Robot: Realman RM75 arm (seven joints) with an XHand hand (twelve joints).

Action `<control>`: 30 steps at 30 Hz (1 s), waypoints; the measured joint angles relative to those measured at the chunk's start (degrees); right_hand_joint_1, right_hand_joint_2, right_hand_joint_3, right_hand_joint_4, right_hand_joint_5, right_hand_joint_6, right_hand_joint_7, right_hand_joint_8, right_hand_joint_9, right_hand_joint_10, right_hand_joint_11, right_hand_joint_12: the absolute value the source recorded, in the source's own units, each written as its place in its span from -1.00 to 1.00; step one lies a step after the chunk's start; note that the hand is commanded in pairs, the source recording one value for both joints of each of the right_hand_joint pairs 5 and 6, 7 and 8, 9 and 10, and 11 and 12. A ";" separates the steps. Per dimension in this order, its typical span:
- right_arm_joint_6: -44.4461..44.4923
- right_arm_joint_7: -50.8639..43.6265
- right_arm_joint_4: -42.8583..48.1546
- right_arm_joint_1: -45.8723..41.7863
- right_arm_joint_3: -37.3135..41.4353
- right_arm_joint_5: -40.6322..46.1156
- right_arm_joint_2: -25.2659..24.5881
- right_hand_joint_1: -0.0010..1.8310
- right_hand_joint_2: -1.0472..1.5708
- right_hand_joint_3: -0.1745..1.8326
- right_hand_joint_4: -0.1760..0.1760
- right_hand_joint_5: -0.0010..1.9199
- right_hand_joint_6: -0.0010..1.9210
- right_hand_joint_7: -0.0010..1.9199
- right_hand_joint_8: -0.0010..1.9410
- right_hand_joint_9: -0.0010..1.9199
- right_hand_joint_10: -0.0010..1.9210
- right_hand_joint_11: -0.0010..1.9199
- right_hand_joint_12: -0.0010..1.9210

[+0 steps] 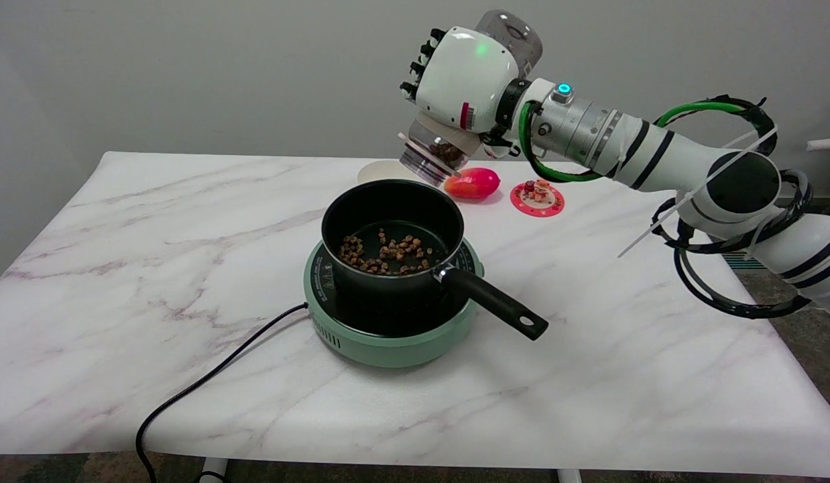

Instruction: Pour the contents of the bottle into the soup pot.

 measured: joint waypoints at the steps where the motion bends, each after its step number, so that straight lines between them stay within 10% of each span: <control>1: 0.08 -0.10 0.17 0.07 0.00 -0.04 0.03 0.59 0.55 -0.25 0.00 1.00 1.00 0.98 0.96 0.34 0.34 0.24 0.24; 30: 2.00 -0.90 2.00 5.65 -3.99 -3.01 2.82 0.57 0.61 -0.27 0.00 1.00 1.00 1.00 0.98 0.36 0.36 0.26 0.26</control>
